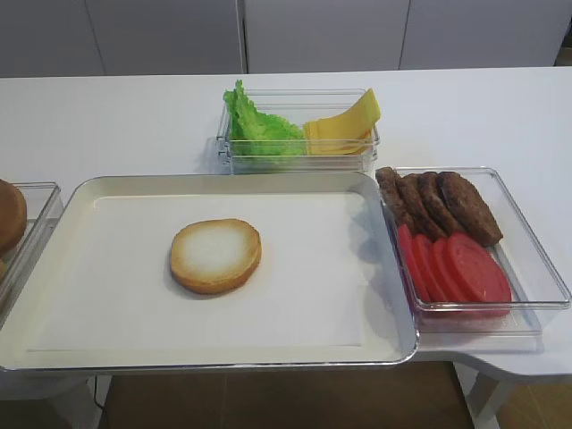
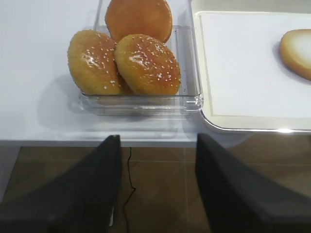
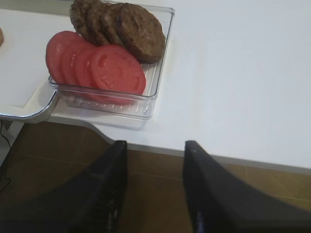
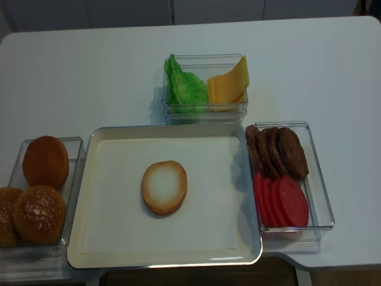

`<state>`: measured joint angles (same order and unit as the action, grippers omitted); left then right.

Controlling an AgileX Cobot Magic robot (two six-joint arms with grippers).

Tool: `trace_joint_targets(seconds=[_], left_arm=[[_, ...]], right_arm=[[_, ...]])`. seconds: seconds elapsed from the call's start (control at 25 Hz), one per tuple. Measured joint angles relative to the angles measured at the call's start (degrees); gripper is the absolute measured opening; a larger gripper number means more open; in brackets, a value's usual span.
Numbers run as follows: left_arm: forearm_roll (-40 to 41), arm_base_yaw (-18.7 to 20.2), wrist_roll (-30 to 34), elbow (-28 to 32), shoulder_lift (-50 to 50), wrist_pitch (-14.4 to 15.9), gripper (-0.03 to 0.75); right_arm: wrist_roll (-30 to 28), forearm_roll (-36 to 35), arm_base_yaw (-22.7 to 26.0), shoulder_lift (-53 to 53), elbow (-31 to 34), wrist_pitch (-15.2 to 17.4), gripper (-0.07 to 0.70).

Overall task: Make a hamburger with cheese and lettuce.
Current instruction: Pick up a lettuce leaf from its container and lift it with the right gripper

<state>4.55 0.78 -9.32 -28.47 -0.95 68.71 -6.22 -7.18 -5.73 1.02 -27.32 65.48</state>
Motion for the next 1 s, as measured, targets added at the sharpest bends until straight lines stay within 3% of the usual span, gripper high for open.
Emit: trace_joint_targets(seconds=[1.0], left_arm=[[0.0,0.0,0.0,0.0,0.0,0.0,0.362]], right_arm=[[0.0,0.0,0.0,0.0,0.0,0.0,0.289]])
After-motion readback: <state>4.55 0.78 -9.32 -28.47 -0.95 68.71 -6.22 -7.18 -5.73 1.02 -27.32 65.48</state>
